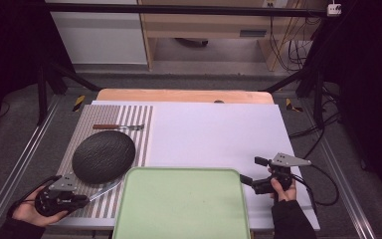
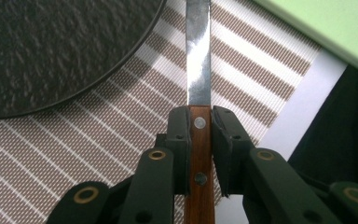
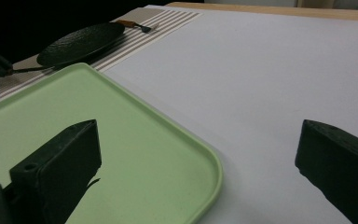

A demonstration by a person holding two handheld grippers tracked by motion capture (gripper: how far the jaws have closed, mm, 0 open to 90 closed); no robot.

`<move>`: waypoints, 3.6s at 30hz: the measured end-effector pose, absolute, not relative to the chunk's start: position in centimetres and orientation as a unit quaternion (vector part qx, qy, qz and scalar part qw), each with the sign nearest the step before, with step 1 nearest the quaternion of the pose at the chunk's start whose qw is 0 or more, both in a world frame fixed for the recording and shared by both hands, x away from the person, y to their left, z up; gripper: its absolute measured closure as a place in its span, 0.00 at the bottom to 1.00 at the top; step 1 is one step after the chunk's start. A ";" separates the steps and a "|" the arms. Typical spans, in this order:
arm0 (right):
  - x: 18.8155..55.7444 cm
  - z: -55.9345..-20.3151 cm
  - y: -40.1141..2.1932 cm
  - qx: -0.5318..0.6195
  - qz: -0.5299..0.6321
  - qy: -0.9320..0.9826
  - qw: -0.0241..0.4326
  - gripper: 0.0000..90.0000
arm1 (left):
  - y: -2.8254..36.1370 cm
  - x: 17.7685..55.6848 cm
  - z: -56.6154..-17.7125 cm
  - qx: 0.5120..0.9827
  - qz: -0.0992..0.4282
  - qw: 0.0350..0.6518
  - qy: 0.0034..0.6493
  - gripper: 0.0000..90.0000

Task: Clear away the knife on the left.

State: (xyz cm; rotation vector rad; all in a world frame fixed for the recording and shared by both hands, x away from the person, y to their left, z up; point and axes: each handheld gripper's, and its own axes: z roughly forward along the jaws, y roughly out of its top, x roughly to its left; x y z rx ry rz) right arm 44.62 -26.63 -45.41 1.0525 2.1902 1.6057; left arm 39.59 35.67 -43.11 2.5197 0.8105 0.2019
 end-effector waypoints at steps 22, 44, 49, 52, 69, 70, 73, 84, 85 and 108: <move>44.6 -45.4 -26.7 0.359 0.549 0.747 0.114 0.01 | 32.2 39.9 -41.9 0.882 0.102 0.300 0.348 0.86; 44.6 -45.4 -26.7 0.358 0.548 0.747 0.115 0.01 | 27.3 39.2 -41.8 0.853 0.120 0.333 0.384 0.86; 44.6 -45.4 -26.7 0.359 0.548 0.747 0.115 0.01 | 26.3 38.9 -41.7 0.851 0.120 0.336 0.385 0.86; 44.6 -45.4 -26.7 0.359 0.548 0.747 0.114 0.01 | 25.9 38.7 -41.7 0.851 0.118 0.338 0.383 0.86; 44.6 -45.3 -26.7 0.359 0.549 0.746 0.116 0.01 | 23.2 37.5 -41.9 0.860 0.112 0.335 0.369 0.86; 44.6 -45.3 -26.7 0.359 0.549 0.746 0.116 0.01 | 23.1 37.5 -41.9 0.861 0.110 0.334 0.368 0.86; 44.6 -45.3 -26.7 0.359 0.549 0.746 0.116 0.01 | 22.5 37.2 -42.1 0.866 0.104 0.331 0.361 0.86; 44.6 -45.3 -26.7 0.359 0.549 0.746 0.117 0.01 | 20.9 36.7 -43.3 0.877 0.088 0.311 0.355 0.86; 44.6 -45.3 -26.7 0.358 0.549 0.746 0.116 0.01 | 20.7 36.6 -43.5 0.879 0.086 0.309 0.354 0.86; 44.6 -45.3 -26.7 0.358 0.549 0.746 0.116 0.01 | 19.4 36.1 -45.3 0.894 0.072 0.262 0.357 0.86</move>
